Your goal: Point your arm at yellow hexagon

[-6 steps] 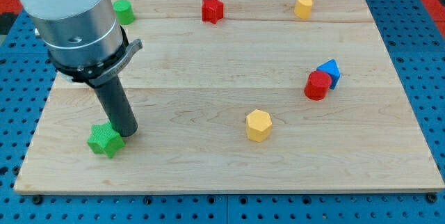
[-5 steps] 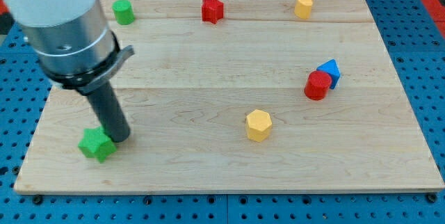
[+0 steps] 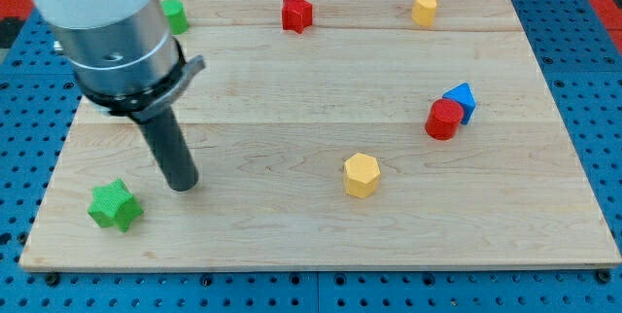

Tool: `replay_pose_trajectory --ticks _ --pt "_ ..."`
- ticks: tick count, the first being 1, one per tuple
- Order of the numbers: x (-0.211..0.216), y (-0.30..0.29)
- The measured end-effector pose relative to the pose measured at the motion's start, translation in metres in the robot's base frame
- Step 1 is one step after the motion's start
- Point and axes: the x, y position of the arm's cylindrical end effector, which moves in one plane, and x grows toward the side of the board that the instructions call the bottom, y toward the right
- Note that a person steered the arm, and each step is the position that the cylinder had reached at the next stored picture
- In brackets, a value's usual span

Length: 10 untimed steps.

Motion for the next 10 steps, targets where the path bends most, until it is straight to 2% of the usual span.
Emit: replay_pose_trajectory --ticks 1,4,5,7,9,10 --pt "-0.001 0.021" --pt "-0.002 0.033" --pt "-0.02 0.053" --pt "-0.05 0.139" --pt "-0.047 0.193" --pt "-0.028 0.22"
